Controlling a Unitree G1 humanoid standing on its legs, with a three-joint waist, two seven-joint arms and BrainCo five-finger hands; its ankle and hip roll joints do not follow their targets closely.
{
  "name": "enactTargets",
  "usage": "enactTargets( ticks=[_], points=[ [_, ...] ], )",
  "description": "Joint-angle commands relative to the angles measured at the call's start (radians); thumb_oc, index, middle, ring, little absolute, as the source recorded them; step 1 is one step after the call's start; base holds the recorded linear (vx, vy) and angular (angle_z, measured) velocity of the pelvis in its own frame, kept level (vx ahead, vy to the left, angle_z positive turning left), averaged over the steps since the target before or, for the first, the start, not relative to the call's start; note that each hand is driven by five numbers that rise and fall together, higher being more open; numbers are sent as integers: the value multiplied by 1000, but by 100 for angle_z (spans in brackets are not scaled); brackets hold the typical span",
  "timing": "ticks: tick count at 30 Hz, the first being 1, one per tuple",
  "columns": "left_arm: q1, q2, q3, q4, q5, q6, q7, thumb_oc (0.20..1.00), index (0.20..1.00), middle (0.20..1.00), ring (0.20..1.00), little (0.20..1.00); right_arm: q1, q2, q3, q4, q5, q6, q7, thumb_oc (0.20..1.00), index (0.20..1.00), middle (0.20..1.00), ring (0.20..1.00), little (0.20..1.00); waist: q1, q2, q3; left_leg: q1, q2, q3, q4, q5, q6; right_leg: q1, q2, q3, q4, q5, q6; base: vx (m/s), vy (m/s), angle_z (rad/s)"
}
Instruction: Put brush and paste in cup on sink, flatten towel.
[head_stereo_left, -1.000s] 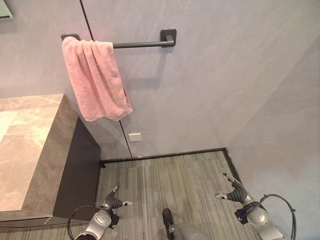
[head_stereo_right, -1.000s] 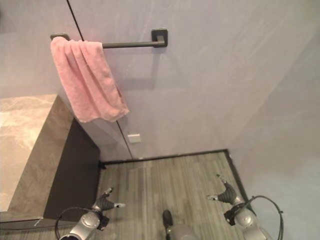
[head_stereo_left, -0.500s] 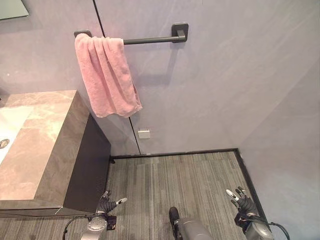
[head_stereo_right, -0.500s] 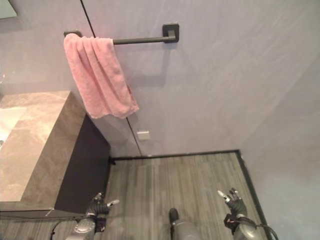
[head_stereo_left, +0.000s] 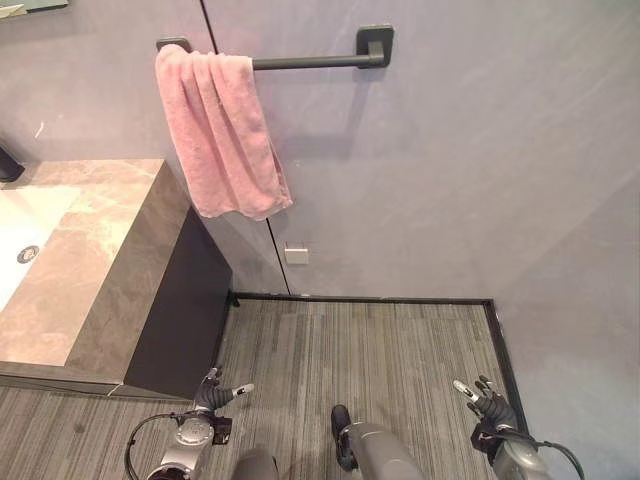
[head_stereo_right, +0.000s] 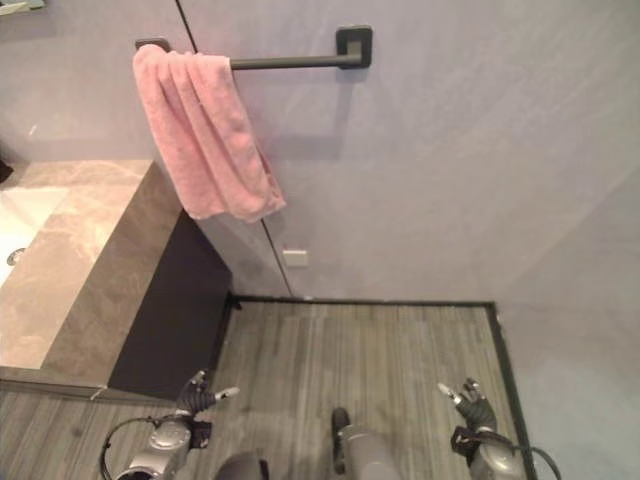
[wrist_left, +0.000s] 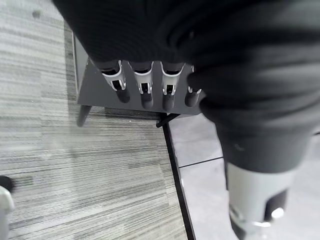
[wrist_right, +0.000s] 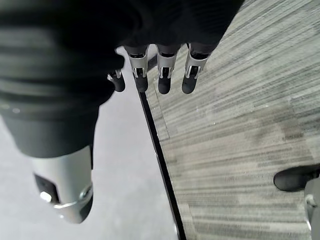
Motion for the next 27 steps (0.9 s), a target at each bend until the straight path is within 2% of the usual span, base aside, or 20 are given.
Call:
enactTargets(
  ticks=[1, 4, 6, 7, 8, 11, 12, 14, 26, 27],
  points=[
    [-11, 52, 11, -30, 39, -37, 11, 1000, 1000, 1000, 1000, 1000, 18, -38, -24, -20, -34, -42, -42, 1000, 1000, 1000, 1000, 1000, 7, 27, 9, -65, 22, 15, -256, 153, 25, 143, -3, 59, 17, -36, 80, 161, 139, 9],
    [-5, 61, 6, -45, 43, -33, 11, 1000, 1000, 1000, 1000, 1000, 15, -37, -22, -19, -53, -35, -50, 1000, 1000, 1000, 1000, 1000, 14, 37, 8, -52, 28, 2, -304, 190, 18, 169, -9, 84, 23, -52, 89, 207, 168, 8],
    [16, 60, 17, -56, 42, -30, 4, 1000, 1000, 1000, 1000, 1000, 17, -32, -13, -33, -74, -21, -40, 1000, 1000, 1000, 1000, 1000, 18, 43, -8, -9, 7, -16, -312, 146, 31, 181, -22, 115, 30, -61, 104, 243, 258, -60],
    [21, 60, 17, -52, 43, -36, -1, 1000, 1000, 1000, 1000, 1000, 7, -31, -15, -38, -80, -20, -44, 1000, 1000, 1000, 1000, 1000, 22, 43, -22, -4, -24, -23, -293, 120, 37, 195, -47, 140, 5, -57, 120, 179, 218, -87],
    [21, 60, 17, -52, 43, -36, -1, 1000, 1000, 1000, 1000, 1000, 7, -31, -15, -38, -80, -20, -45, 1000, 1000, 1000, 1000, 1000, 23, 42, -22, -3, -24, -22, -292, 119, 37, 196, -47, 141, 5, -57, 120, 179, 242, -72],
    [38, 68, 17, -74, 48, -41, -7, 1000, 1000, 1000, 1000, 1000, -8, -11, -19, -48, -69, -13, -37, 1000, 1000, 1000, 1000, 1000, 30, 41, -42, -9, -59, 19, -239, 56, 66, 220, -112, 178, -33, -44, 156, 155, 219, -42],
    [39, 68, 17, -74, 48, -41, -7, 1000, 1000, 1000, 1000, 1000, -8, -10, -18, -48, -69, -12, -37, 1000, 1000, 1000, 1000, 1000, 31, 41, -42, -9, -59, 20, -238, 55, 67, 220, -113, 179, -33, -44, 156, 116, 197, -22],
    [36, 75, 18, -92, 55, -43, -5, 1000, 1000, 1000, 1000, 1000, -16, 2, -1, -55, -91, -4, -32, 1000, 1000, 1000, 1000, 1000, 36, 39, -49, -12, -74, 46, -211, 27, 82, 222, -143, 194, -47, -29, 172, 103, 172, -64],
    [65, 95, 8, -135, 104, -41, -2, 1000, 1000, 1000, 1000, 1000, -7, 20, -1, -87, -121, -3, -39, 1000, 1000, 1000, 1000, 1000, 50, 8, -85, 18, -102, 67, -194, -34, 114, 234, -177, 198, -32, 11, 212, 97, 87, -7],
    [69, 99, -3, -140, 118, -39, -6, 1000, 1000, 1000, 1000, 1000, -10, 18, -8, -86, -115, -7, -40, 1000, 1000, 1000, 1000, 1000, 49, 5, -84, 29, -113, 68, -196, -45, 125, 225, -181, 206, 3, 38, 221, 43, 57, -1]
  ],
)
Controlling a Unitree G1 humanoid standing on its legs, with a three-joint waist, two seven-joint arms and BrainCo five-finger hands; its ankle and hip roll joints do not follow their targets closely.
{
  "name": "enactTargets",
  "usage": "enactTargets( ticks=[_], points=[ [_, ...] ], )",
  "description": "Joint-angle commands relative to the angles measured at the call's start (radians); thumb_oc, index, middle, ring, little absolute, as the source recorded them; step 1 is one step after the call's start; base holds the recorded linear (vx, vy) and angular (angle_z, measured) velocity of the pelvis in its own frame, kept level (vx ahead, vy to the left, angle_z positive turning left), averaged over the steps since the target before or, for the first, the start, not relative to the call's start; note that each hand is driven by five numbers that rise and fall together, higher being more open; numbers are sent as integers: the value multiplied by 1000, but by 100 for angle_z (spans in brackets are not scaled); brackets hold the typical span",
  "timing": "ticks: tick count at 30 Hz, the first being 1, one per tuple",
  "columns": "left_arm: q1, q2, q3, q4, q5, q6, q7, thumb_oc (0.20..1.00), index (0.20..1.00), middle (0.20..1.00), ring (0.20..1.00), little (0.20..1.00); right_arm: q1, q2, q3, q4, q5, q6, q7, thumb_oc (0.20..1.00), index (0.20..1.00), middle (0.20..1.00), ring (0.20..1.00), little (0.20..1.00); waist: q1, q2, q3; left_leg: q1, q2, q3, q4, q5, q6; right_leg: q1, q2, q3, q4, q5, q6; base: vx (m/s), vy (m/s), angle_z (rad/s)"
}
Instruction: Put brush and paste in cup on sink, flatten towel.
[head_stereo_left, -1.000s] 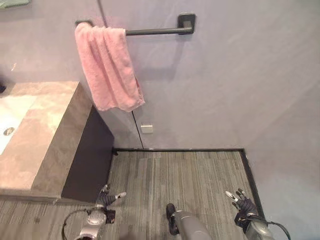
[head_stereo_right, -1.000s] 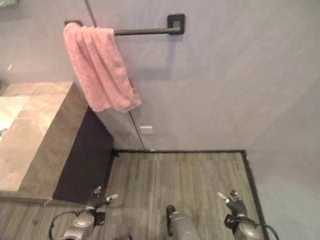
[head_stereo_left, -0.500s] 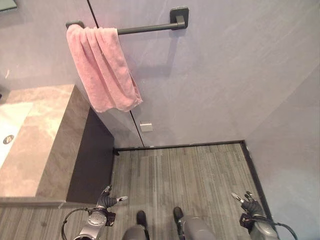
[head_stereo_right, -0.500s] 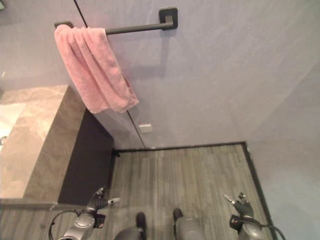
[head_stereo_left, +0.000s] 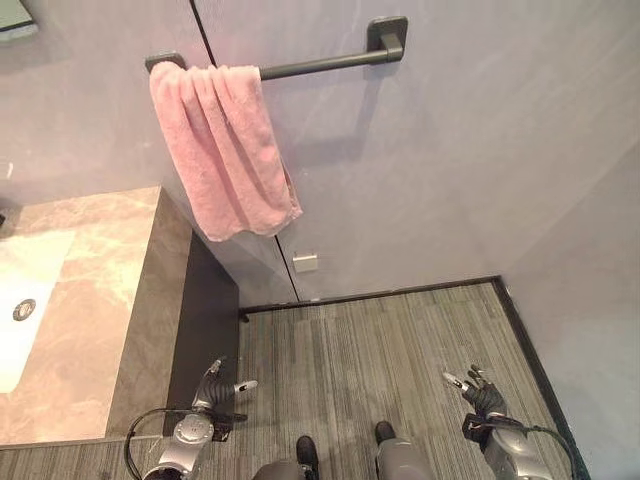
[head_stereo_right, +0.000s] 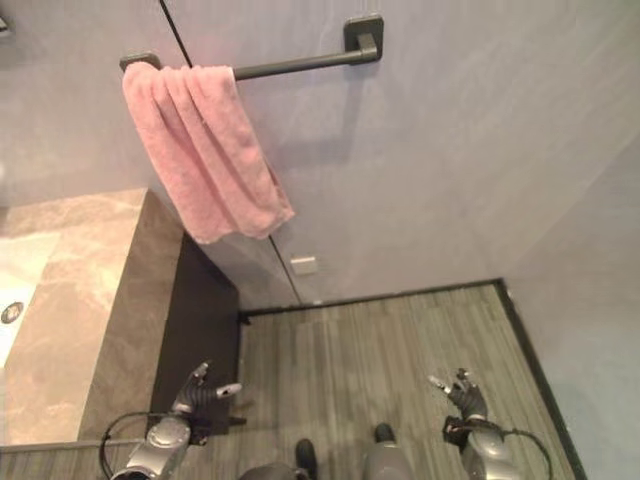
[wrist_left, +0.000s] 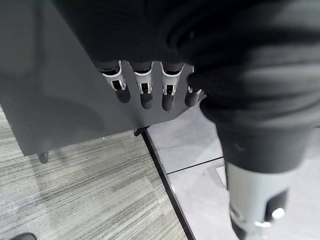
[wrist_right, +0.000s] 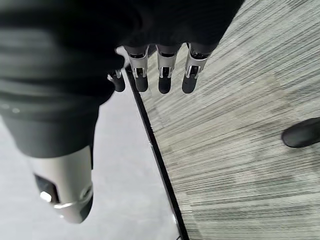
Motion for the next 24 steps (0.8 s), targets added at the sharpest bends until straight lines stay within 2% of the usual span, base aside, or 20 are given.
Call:
enactTargets(
  ticks=[1, 3, 4, 5, 6, 7, 8, 9, 11, 12, 14, 15, 16, 17, 18, 21, 24],
  points=[
    [26, 68, 4, -42, 48, -37, -4, 1000, 1000, 1000, 1000, 1000, 26, -1, -10, -39, -5, -27, -3, 1000, 1000, 1000, 1000, 1000, -2, -77, -47, -116, 18, -25, 137, -5, -38, 170, -81, 33, -59, 103, 77, 56, 84, -3],
    [33, 75, -11, -66, 66, -32, -16, 1000, 1000, 1000, 1000, 1000, 24, -7, -15, -66, 1, -31, 1, 1000, 1000, 1000, 1000, 1000, -6, -74, -39, -95, 5, -24, 125, -18, -21, 125, -79, 49, 27, 165, 87, 32, 85, -3],
    [37, 77, -12, -74, 66, -32, -18, 1000, 1000, 1000, 1000, 1000, 25, -9, -15, -72, 1, -32, 1, 1000, 1000, 1000, 1000, 1000, -5, -72, -33, -84, 3, -23, 120, -22, -16, 92, -74, 60, 78, 200, 82, -16, 102, -5],
    [36, 83, -13, -87, 62, -34, -18, 1000, 1000, 1000, 1000, 1000, 17, -12, -14, -82, 3, -36, -2, 1000, 1000, 1000, 1000, 1000, -13, -70, -12, -71, 1, -22, 116, -26, -8, 36, -63, 70, 147, 266, 80, -78, 104, -13],
    [33, 90, -13, -95, 59, -35, -17, 1000, 1000, 1000, 1000, 1000, 6, -17, -7, -101, -4, -37, -6, 1000, 1000, 1000, 1000, 1000, -17, -64, 14, -63, 7, -18, 111, -24, -3, -10, -51, 56, 210, 291, 69, -23, 184, -21],
    [44, 95, -6, -116, 61, -32, -21, 1000, 1000, 1000, 1000, 1000, 1, -22, 3, -122, -17, -39, -6, 1000, 1000, 1000, 1000, 1000, -17, -50, 34, -35, 8, -15, 94, -32, 3, -67, -27, 6, 255, 246, 62, 59, 174, -30],
    [42, 92, -7, -106, 58, -32, -24, 1000, 1000, 1000, 1000, 1000, 1, -24, 7, -126, -20, -40, -6, 1000, 1000, 1000, 1000, 1000, -30, -48, 36, -17, 5, -22, 80, -31, 2, -101, 24, 10, 242, 193, 57, 106, 118, -30],
    [42, 91, -7, -105, 58, -32, -24, 1000, 1000, 1000, 1000, 1000, 1, -24, 7, -127, -20, -40, -6, 1000, 1000, 1000, 1000, 1000, -32, -49, 38, -14, 4, -23, 81, -34, 1, -100, 22, 9, 250, 186, 56, 110, 35, -32],
    [32, 84, 4, -85, 49, -35, -18, 1000, 1000, 1000, 1000, 1000, 1, -24, 12, -140, -21, -42, -7, 1000, 1000, 1000, 1000, 1000, -40, -60, 41, 15, -6, -21, 67, -43, 1, -126, 36, -34, 170, 144, 44, 145, -7, -14],
    [30, 79, 11, -79, 42, -36, -16, 1000, 1000, 1000, 1000, 1000, 2, -27, 21, -150, -19, -47, -6, 1000, 1000, 1000, 1000, 1000, -47, -69, 41, 32, -14, -21, 55, -51, -3, -149, 50, -54, 88, 156, 43, 183, -66, -7],
    [31, 77, 20, -84, 35, -36, -19, 1000, 1000, 1000, 1000, 1000, 15, -30, 26, -169, -21, -47, -2, 1000, 1000, 1000, 1000, 1000, -61, -81, 44, 56, -21, -35, 54, -66, -13, -162, 74, -35, 12, 179, 47, 169, -88, -19],
    [31, 77, 20, -84, 35, -36, -19, 1000, 1000, 1000, 1000, 1000, 15, -30, 26, -169, -21, -47, -2, 1000, 1000, 1000, 1000, 1000, -61, -81, 44, 57, -21, -35, 54, -66, -13, -161, 74, -36, 12, 179, 47, 191, -175, 4],
    [34, 73, 18, -96, 32, -34, -22, 1000, 1000, 1000, 1000, 1000, 28, -35, 31, -206, -37, -45, -3, 1000, 1000, 1000, 1000, 1000, -54, -93, 39, 51, -19, -43, 89, -73, -27, -131, 53, -67, -29, 182, 46, 204, -253, 27],
    [24, 68, 6, -80, 48, -32, -23, 1000, 1000, 1000, 1000, 1000, 29, -39, 39, -193, -38, -46, -3, 1000, 1000, 1000, 1000, 1000, -57, -100, 28, 49, -4, -50, 96, -65, -43, -94, 86, -27, -41, 172, 18, 204, -254, 37],
    [24, 68, 6, -79, 48, -32, -23, 1000, 1000, 1000, 1000, 1000, 29, -39, 39, -192, -38, -46, -3, 1000, 1000, 1000, 1000, 1000, -56, -99, 29, 50, -4, -50, 96, -65, -43, -93, 86, -27, -41, 173, 18, 144, -197, 33],
    [12, 51, 8, -56, 40, -27, -26, 1000, 1000, 1000, 1000, 1000, 37, -57, 34, -213, -36, -46, -2, 1000, 1000, 1000, 1000, 1000, -56, -94, 6, 53, 20, -62, 108, -45, -70, -59, 97, -53, -70, 162, -6, 141, -173, 41],
    [-12, 34, -2, -57, 26, -21, -25, 1000, 1000, 1000, 1000, 1000, 45, -76, 20, -226, -30, -48, -11, 1000, 1000, 1000, 1000, 1000, -66, -87, 10, 2, 39, -62, 249, 7, -107, -24, 97, -83, -78, 140, -33, 116, -138, 34]
  ],
)
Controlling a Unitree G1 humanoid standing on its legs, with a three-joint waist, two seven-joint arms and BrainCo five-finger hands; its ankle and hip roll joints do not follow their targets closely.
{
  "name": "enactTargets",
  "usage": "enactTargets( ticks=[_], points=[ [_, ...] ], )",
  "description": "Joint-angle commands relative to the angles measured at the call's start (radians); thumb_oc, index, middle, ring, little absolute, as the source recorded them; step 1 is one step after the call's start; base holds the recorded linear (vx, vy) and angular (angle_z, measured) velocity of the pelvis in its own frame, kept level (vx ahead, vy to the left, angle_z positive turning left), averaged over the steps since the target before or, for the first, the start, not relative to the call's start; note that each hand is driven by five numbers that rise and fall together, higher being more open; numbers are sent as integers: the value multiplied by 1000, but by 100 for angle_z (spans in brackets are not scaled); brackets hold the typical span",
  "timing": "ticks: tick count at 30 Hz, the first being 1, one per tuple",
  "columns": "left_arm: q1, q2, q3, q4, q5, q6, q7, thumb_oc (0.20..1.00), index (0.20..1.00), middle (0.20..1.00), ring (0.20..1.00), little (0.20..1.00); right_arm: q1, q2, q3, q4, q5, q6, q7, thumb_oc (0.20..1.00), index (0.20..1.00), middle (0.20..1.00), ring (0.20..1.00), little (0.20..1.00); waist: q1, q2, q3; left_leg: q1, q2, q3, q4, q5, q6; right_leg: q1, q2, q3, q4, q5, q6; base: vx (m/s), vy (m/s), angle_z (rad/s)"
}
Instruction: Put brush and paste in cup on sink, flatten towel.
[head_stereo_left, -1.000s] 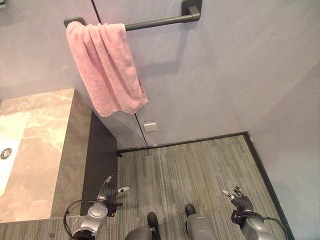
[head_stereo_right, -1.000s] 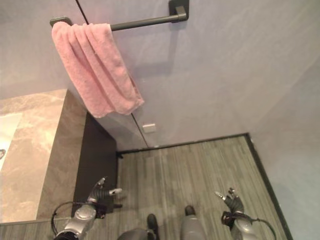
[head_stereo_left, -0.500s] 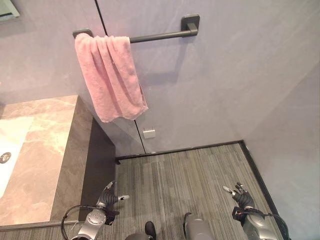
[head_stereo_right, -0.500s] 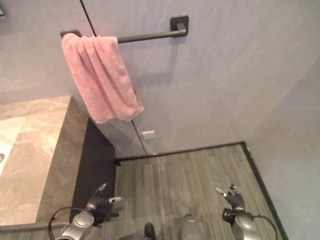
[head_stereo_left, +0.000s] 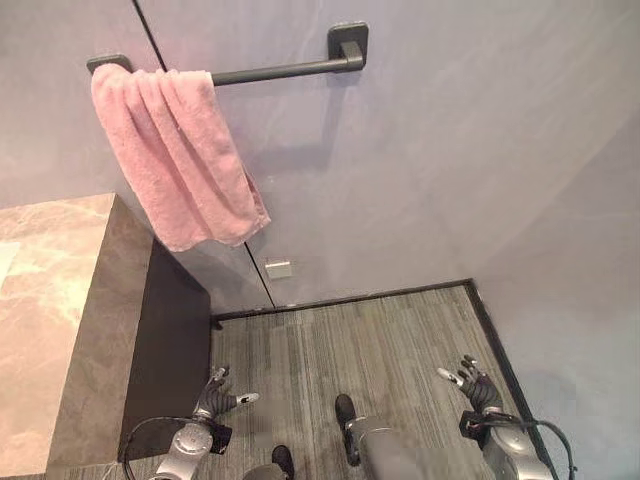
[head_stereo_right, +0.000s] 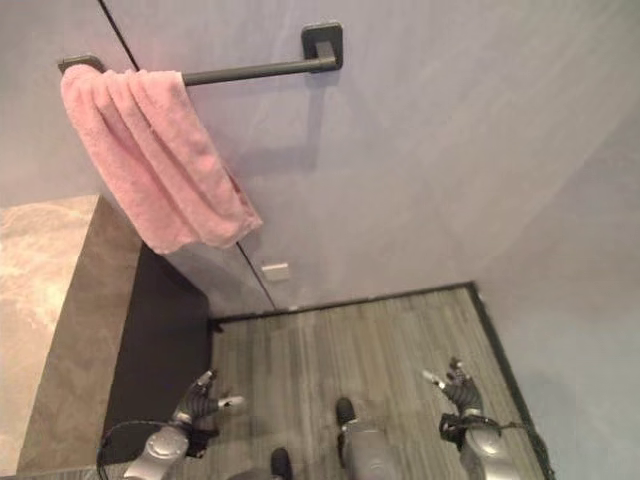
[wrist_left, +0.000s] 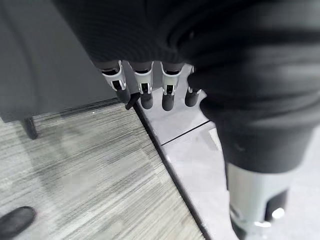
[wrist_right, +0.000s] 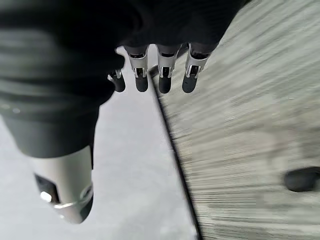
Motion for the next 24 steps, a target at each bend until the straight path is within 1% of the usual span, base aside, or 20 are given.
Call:
enactTargets(
  ticks=[1, 2, 3, 4, 5, 6, 7, 8, 9, 10, 11, 12, 14, 16, 17, 19, 20, 23, 24],
  points=[
    [-40, 18, 14, -14, -8, -24, 7, 1000, 1000, 1000, 1000, 1000, 8, -40, -26, -60, -6, -42, -15, 1000, 1000, 1000, 1000, 1000, -21, -28, -4, -44, -30, 2, 220, 56, -33, 102, -30, 36, -98, 27, 62, 84, -91, 54],
    [-49, 14, 8, -10, -10, -24, 12, 1000, 1000, 1000, 1000, 1000, 7, -41, -27, -62, -5, -43, -19, 1000, 1000, 1000, 1000, 1000, -24, -27, 1, -57, -24, 3, 241, 74, -41, 112, -30, 29, -100, 19, 56, 94, -25, 41],
    [-66, 9, 0, -10, -20, -28, 19, 1000, 1000, 1000, 1000, 1000, 8, -42, -27, -62, -7, -44, -29, 1000, 1000, 1000, 1000, 1000, -36, -27, 4, -79, 46, 67, 190, 106, -42, 128, -53, 17, -109, 11, 61, 66, 4, 36],
    [-66, 9, 0, -10, -21, -28, 19, 1000, 1000, 1000, 1000, 1000, 8, -42, -27, -62, -7, -44, -29, 1000, 1000, 1000, 1000, 1000, -35, -27, 5, -75, 47, 69, 189, 105, -42, 130, -52, 19, -109, 10, 61, 96, 75, 39],
    [-69, 9, -5, -9, -19, -28, 18, 1000, 1000, 1000, 1000, 1000, 14, -41, -30, -66, -5, -44, -32, 1000, 1000, 1000, 1000, 1000, -35, -24, 1, -72, 82, 95, 116, 103, -39, 135, -65, 16, -116, 2, 69, 47, 53, 34],
    [-69, 9, -5, -9, -19, -28, 18, 1000, 1000, 1000, 1000, 1000, 14, -41, -30, -66, -5, -44, -32, 1000, 1000, 1000, 1000, 1000, -35, -24, 1, -72, 82, 95, 116, 103, -39, 135, -65, 16, -116, 2, 69, 137, 227, 28],
    [-73, 13, -17, -10, -9, -32, 23, 1000, 1000, 1000, 1000, 1000, 26, -46, -35, -76, -14, -47, -40, 1000, 1000, 1000, 1000, 1000, -29, -10, -7, -90, 147, 70, -50, 155, -56, 140, -95, 18, -124, -9, 95, 134, 235, 6],
    [-74, 13, -21, -10, -7, -32, 25, 1000, 1000, 1000, 1000, 1000, 28, -52, -39, -74, -21, -46, -43, 1000, 1000, 1000, 1000, 1000, -30, -2, -8, -88, 162, 54, -88, 180, -64, 138, -101, 20, -120, -14, 100, 135, 234, 0],
    [-74, 12, -21, -10, -7, -32, 25, 1000, 1000, 1000, 1000, 1000, 29, -52, -39, -74, -21, -46, -43, 1000, 1000, 1000, 1000, 1000, -31, -2, -8, -85, 161, 53, -92, 183, -64, 139, -102, 19, -119, -15, 100, 125, 202, 7],
    [-68, 17, -23, -16, -3, -30, 30, 1000, 1000, 1000, 1000, 1000, 33, -56, -34, -81, -38, -38, -39, 1000, 1000, 1000, 1000, 1000, -33, 13, -5, -73, 171, 11, -90, 187, -71, 123, -110, 35, -96, -28, 109, 122, 216, 0],
    [-64, 22, -25, -18, 4, -29, 29, 1000, 1000, 1000, 1000, 1000, 34, -56, -30, -87, -47, -33, -40, 1000, 1000, 1000, 1000, 1000, -31, 15, -7, -74, 150, -19, -79, 170, -74, 125, -118, 52, -102, -19, 116, 167, 300, -24],
    [-64, 26, -26, -17, 9, -31, 25, 1000, 1000, 1000, 1000, 1000, 31, -59, -30, -87, -52, -32, -35, 1000, 1000, 1000, 1000, 1000, -35, 20, -9, -72, 136, -10, -85, 153, -73, 132, -131, 59, -109, -11, 123, 129, 263, -63],
    [-59, 34, -23, -10, 20, -33, 23, 1000, 1000, 1000, 1000, 1000, 20, -56, -32, -83, -80, -24, -41, 1000, 1000, 1000, 1000, 1000, -35, 22, -9, -65, 100, 0, -75, 125, -65, 137, -159, 94, -136, 20, 141, 111, 267, -51],
    [-49, 50, -16, -25, 21, -39, 20, 1000, 1000, 1000, 1000, 1000, 12, -46, -37, -87, -83, -22, -38, 1000, 1000, 1000, 1000, 1000, -27, 18, -8, -58, 75, 37, -72, 105, -54, 137, -190, 121, -168, 48, 161, 54, 293, -49],
    [-43, 65, -8, -49, 15, -42, 22, 1000, 1000, 1000, 1000, 1000, 0, -38, -27, -87, -102, -17, -40, 1000, 1000, 1000, 1000, 1000, -20, 16, -6, -59, 61, 59, -70, 91, -43, 124, -210, 139, -186, 69, 175, 19, 236, -67],
    [-43, 70, -4, -50, 15, -42, 24, 1000, 1000, 1000, 1000, 1000, -2, -34, -23, -89, -115, -15, -42, 1000, 1000, 1000, 1000, 1000, -16, 13, -8, -57, 55, 68, -70, 86, -39, 122, -218, 146, -198, 80, 180, 7, 153, -57],
    [-47, 72, -2, -45, 15, -43, 30, 1000, 1000, 1000, 1000, 1000, -10, -25, -15, -88, -138, -13, -49, 1000, 1000, 1000, 1000, 1000, -14, 9, -11, -54, 48, 76, -76, 83, -35, 117, -233, 150, -218, 100, 191, 4, 128, -45],
    [-44, 75, 2, -55, 15, -45, 31, 1000, 1000, 1000, 1000, 1000, -11, -20, -12, -87, -143, -12, -49, 1000, 1000, 1000, 1000, 1000, -11, 6, -15, -51, 46, 81, -83, 83, -34, 115, -237, 152, -229, 110, 196, 10, 66, -16],
    [-35, 79, 9, -63, 9, -47, 33, 1000, 1000, 1000, 1000, 1000, -17, -10, -1, -78, -156, -11, -51, 1000, 1000, 1000, 1000, 1000, -3, 1, -27, -40, 45, 88, -109, 87, -34, 117, -242, 148, -247, 125, 206, 31, 39, -8]
  ],
)
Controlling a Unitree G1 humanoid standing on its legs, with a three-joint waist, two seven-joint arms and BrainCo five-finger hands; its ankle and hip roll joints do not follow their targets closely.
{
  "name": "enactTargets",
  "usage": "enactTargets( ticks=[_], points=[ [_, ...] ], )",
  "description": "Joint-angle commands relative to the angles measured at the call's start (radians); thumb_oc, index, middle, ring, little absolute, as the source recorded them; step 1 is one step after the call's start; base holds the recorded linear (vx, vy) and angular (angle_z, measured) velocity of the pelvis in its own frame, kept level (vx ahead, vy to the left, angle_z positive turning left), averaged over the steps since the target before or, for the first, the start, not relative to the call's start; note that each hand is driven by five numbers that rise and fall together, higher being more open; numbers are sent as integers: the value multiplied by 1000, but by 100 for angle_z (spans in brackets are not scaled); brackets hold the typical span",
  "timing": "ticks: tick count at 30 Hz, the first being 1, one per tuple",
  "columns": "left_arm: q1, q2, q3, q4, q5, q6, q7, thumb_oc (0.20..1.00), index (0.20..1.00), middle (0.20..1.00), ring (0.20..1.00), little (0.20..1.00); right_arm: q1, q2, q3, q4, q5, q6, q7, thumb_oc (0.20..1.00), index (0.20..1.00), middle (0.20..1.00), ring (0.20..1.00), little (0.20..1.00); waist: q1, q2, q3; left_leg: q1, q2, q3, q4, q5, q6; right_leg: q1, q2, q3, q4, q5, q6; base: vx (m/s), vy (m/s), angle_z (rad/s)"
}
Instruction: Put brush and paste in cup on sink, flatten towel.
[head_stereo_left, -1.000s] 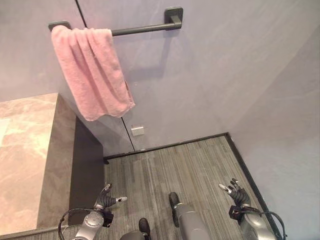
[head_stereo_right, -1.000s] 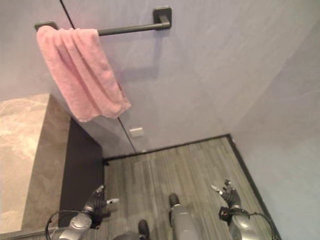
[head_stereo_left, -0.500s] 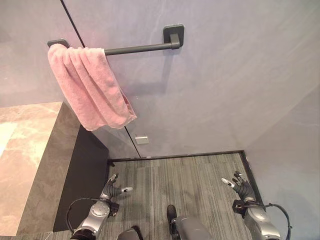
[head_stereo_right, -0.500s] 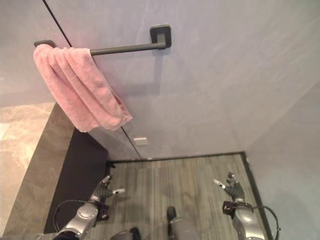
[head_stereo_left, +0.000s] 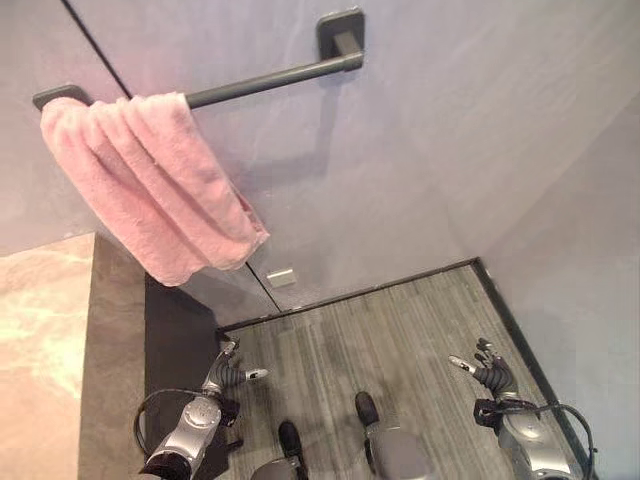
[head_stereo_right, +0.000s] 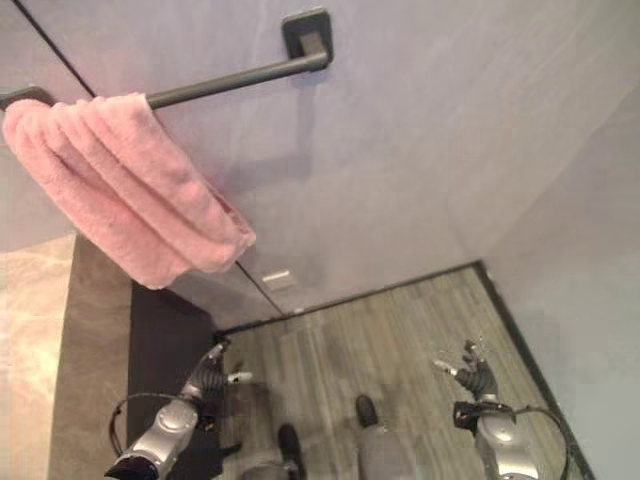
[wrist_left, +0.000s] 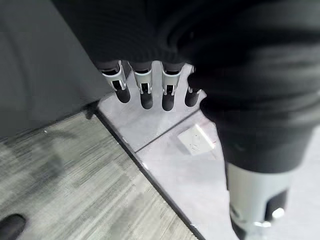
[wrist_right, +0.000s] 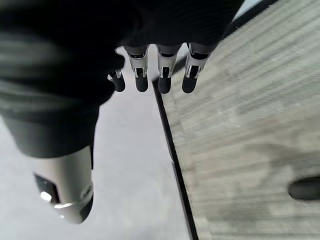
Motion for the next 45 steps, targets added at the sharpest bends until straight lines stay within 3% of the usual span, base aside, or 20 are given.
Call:
enactTargets(
  ticks=[1, 6, 13, 15, 17, 19, 21, 26, 29, 35, 39, 45],
  points=[
    [39, 74, 56, -42, 1, -47, 24, 1000, 1000, 1000, 1000, 1000, -5, 31, 24, -48, -40, -23, -13, 1000, 1000, 1000, 1000, 1000, 39, -96, -75, -21, 41, -16, 97, -30, -31, 40, -165, 35, -114, 113, 130, 47, 36, -20],
    [72, 78, 48, -85, 15, -43, 13, 1000, 1000, 1000, 1000, 1000, -9, 30, 36, -74, -97, -23, -32, 1000, 1000, 1000, 1000, 1000, 50, -108, -107, 31, 58, -6, 4, 8, -45, 57, -161, 24, -168, 141, 144, 36, -4, -9],
    [38, 79, -99, -223, 69, -26, -68, 1000, 1000, 1000, 1000, 1000, -54, 31, 45, -47, -94, -14, -55, 1000, 1000, 1000, 1000, 1000, 43, -107, -135, 55, 81, -10, -47, 29, -63, 81, -159, -3, -204, 151, 151, 6, -7, 4],
    [-9, 100, -167, -376, 99, -10, -109, 1000, 1000, 1000, 1000, 1000, -80, 29, 55, -8, -107, 5, -72, 1000, 1000, 1000, 1000, 1000, 42, -103, -141, 58, 86, -19, -47, 29, -67, 95, -159, -21, -203, 145, 150, 0, 0, 0],
    [-14, 110, -166, -421, 91, -4, -115, 1000, 1000, 1000, 1000, 1000, -89, 29, 54, 3, -115, 10, -80, 1000, 1000, 1000, 1000, 1000, 42, -101, -141, 57, 87, -25, -47, 29, -67, 100, -159, -27, -203, 143, 149, 4, -7, 3],
    [-41, 163, -159, -608, 70, -3, -143, 1000, 1000, 1000, 1000, 1000, -103, 23, 41, 16, -121, 18, -96, 1000, 1000, 1000, 1000, 1000, 51, -96, -141, 53, 88, -37, -47, 29, -69, 106, -160, -38, -201, 140, 147, -13, -24, 7],
    [-49, 255, -84, -849, 23, -12, -152, 1000, 1000, 1000, 1000, 1000, -121, 19, 31, 51, -119, 24, -100, 1000, 1000, 1000, 1000, 1000, 71, -93, -140, 44, 88, -57, -47, 32, -72, 118, -166, -65, -202, 136, 148, -17, -28, 27],
    [3, 356, 58, -1050, -84, -34, -143, 1000, 1000, 1000, 1000, 1000, -114, 16, 38, 64, -122, 34, -73, 1000, 1000, 1000, 1000, 1000, 94, -94, -141, 38, 86, -71, -47, 33, -75, 125, -173, -80, -204, 136, 148, -1, -6, 21],
    [102, 436, 229, -1124, -193, -66, -121, 1000, 1000, 1000, 1000, 1000, -101, 9, 44, 78, -133, 38, -50, 1000, 1000, 1000, 1000, 1000, 123, -94, -139, 31, 80, -84, -47, 36, -75, 124, -180, -92, -204, 136, 150, -4, 7, 16],
    [218, 491, 412, -1131, -287, -100, -100, 1000, 1000, 1000, 1000, 1000, -71, 2, 41, 84, -148, 30, -28, 1000, 1000, 1000, 1000, 1000, 143, -95, -136, 14, 78, -98, -47, 43, -80, 125, -189, -109, -204, 136, 149, 2, 12, 12],
    [255, 512, 501, -1119, -204, -94, -47, 1000, 1000, 1000, 1000, 1000, -60, -3, 24, 85, -152, 25, -27, 1000, 1000, 1000, 1000, 1000, 157, -96, -131, -7, 75, -112, -47, 45, -79, 117, -196, -126, -204, 137, 149, -2, 18, 10],
    [246, 511, 531, -1061, -213, -108, -30, 1000, 1000, 1000, 1000, 1000, -46, -27, 1, 76, -156, 30, -26, 1000, 1000, 1000, 1000, 1000, 157, -104, -125, -48, 73, -117, -47, 53, -80, 79, -203, -130, -204, 147, 155, -12, 26, 11]
  ],
)
